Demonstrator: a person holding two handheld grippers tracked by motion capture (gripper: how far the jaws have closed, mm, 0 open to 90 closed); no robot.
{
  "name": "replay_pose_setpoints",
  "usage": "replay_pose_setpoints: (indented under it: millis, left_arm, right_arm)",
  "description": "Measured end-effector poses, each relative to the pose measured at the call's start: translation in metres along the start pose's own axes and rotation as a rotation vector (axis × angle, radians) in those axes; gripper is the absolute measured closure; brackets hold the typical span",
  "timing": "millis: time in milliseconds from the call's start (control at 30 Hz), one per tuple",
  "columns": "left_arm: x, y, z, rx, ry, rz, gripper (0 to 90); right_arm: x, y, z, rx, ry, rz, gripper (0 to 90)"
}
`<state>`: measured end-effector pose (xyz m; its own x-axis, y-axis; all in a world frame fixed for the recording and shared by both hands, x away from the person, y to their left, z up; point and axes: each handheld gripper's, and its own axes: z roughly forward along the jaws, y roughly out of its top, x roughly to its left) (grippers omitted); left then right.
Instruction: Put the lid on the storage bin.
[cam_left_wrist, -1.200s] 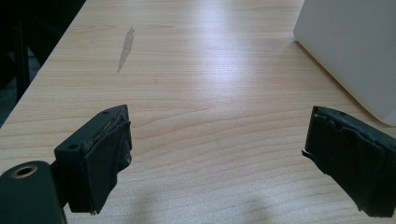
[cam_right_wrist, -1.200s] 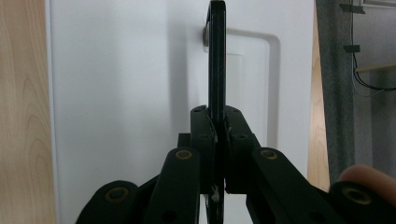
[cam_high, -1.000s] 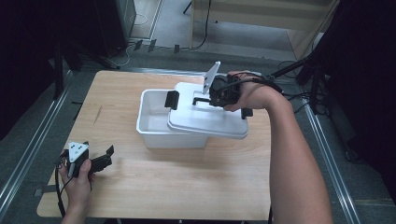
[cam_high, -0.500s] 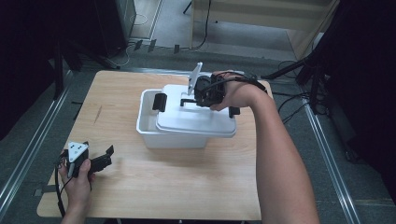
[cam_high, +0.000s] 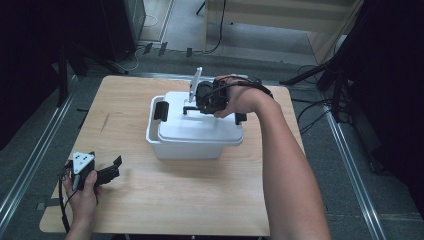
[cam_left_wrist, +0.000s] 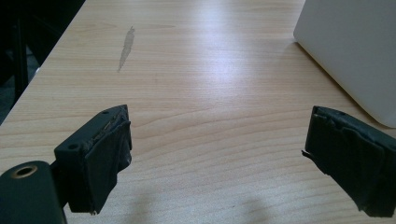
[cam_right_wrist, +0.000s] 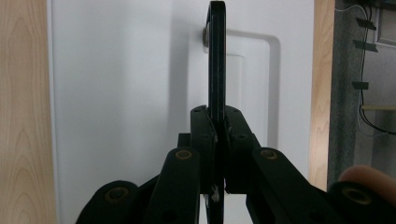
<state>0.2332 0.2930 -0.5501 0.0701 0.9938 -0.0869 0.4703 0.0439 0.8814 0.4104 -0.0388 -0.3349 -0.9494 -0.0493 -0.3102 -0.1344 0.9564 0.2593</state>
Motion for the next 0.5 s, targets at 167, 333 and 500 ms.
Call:
replay_pose_setpoints:
  millis: [167, 333, 500]
  left_arm:
    - [0.0, 0.0, 0.0, 0.002, -0.002, 0.001, 8.1]
    - [0.0, 0.0, 0.0, -0.001, 0.002, 0.004, 8.1]
    - [-0.001, 0.0, 0.001, -0.001, 0.002, 0.006, 8.1]
  right_arm:
    - [-0.001, 0.008, 0.003, 0.0, 0.001, 0.001, 85.5]
    - [-0.002, 0.015, 0.007, 0.001, 0.007, 0.007, 85.5]
    - [-0.005, 0.02, 0.011, -0.002, 0.008, -0.011, 85.5]
